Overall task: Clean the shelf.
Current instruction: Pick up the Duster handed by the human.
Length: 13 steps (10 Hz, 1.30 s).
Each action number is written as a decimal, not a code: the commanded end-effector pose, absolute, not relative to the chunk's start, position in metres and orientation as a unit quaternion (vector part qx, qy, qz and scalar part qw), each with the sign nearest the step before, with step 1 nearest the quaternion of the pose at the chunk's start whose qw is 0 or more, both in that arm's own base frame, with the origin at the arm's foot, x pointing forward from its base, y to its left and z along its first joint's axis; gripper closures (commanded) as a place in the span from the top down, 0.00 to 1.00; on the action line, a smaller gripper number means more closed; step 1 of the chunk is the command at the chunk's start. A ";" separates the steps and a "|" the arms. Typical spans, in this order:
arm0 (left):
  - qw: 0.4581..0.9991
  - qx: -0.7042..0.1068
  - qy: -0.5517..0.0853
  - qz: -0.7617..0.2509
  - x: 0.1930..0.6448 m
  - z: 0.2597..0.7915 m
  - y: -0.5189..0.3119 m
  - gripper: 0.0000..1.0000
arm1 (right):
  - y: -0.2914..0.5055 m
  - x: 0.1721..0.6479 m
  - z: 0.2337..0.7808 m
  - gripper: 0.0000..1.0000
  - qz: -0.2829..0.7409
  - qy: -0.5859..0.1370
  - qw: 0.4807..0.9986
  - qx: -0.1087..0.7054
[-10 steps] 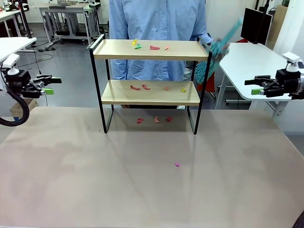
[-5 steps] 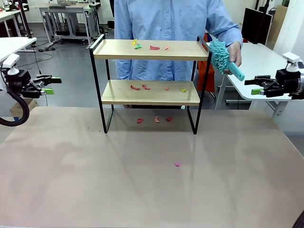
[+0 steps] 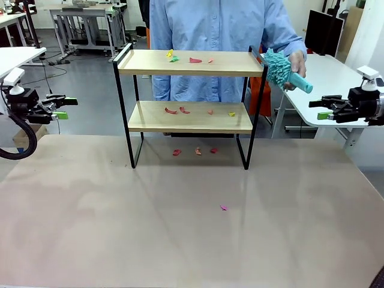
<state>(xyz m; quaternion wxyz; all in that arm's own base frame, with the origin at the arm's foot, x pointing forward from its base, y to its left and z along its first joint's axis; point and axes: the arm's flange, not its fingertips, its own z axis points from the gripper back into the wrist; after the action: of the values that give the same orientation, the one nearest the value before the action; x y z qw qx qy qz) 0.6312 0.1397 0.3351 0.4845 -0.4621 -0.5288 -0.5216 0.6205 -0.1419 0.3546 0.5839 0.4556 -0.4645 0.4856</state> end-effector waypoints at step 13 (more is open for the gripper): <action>0.484 -0.459 -0.527 -0.527 0.631 0.337 0.140 1.00 | -0.074 0.537 0.562 1.00 0.281 -0.377 0.845 0.254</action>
<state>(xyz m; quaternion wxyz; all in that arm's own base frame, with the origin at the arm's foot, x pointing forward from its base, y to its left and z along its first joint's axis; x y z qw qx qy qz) 0.6315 0.1399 0.3352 0.4845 -0.4616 -0.5287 -0.5221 0.5439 -0.1014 0.5715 0.8079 0.2906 -0.4236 0.2889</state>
